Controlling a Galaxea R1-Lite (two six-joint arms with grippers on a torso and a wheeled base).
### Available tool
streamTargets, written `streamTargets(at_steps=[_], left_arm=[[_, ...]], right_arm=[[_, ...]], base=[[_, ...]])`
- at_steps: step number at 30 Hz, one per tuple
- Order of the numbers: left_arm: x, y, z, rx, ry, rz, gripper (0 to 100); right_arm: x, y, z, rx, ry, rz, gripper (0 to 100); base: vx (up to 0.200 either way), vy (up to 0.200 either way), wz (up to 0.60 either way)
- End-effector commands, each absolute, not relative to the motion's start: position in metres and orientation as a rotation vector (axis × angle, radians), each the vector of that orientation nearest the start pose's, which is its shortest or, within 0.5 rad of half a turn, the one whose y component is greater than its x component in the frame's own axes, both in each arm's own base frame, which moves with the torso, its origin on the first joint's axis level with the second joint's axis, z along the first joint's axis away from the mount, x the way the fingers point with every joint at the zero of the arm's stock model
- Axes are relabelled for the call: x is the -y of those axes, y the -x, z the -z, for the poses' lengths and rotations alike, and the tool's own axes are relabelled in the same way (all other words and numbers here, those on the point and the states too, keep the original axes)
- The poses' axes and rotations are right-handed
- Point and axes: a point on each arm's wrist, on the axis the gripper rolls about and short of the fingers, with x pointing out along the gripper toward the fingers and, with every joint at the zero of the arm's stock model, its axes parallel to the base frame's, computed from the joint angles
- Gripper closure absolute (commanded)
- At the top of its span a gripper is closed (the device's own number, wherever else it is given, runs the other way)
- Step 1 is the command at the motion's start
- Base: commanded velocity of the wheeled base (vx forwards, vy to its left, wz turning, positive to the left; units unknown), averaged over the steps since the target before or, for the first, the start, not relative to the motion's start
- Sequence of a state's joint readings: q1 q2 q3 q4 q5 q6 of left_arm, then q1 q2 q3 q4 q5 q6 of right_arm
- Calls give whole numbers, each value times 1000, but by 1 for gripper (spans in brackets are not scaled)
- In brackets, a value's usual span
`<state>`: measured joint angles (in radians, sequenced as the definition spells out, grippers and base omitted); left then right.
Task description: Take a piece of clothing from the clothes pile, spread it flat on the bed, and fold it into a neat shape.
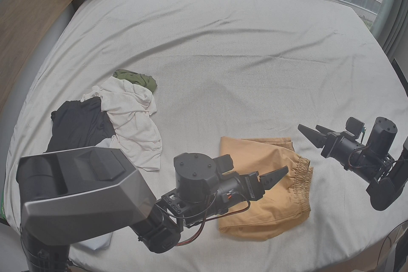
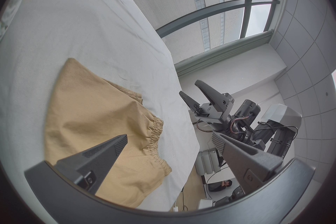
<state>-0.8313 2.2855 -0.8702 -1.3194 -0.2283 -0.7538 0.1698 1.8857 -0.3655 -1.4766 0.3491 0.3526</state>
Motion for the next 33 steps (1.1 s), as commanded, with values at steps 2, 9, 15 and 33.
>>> streamTargets(at_steps=[2,9,15,33], left_arm=[[257,-253,-93,-406,614,947,0],[213,-264,-127,-300,637,863,0],[163,-264,-136,-263,644,759,0],[103,-245,-114,-259,487,704,0]], right_arm=[[-57,-270,-110,-141,-350,-517,0],[-58,-268,-108,-151,-351,-518,0],[-60,-266,-103,-178,-353,-522,0],[-54,-264,-100,-190,-349,-500,0]], base=[[0,0,0],[0,0,0],[0,0,0],[0,0,0]])
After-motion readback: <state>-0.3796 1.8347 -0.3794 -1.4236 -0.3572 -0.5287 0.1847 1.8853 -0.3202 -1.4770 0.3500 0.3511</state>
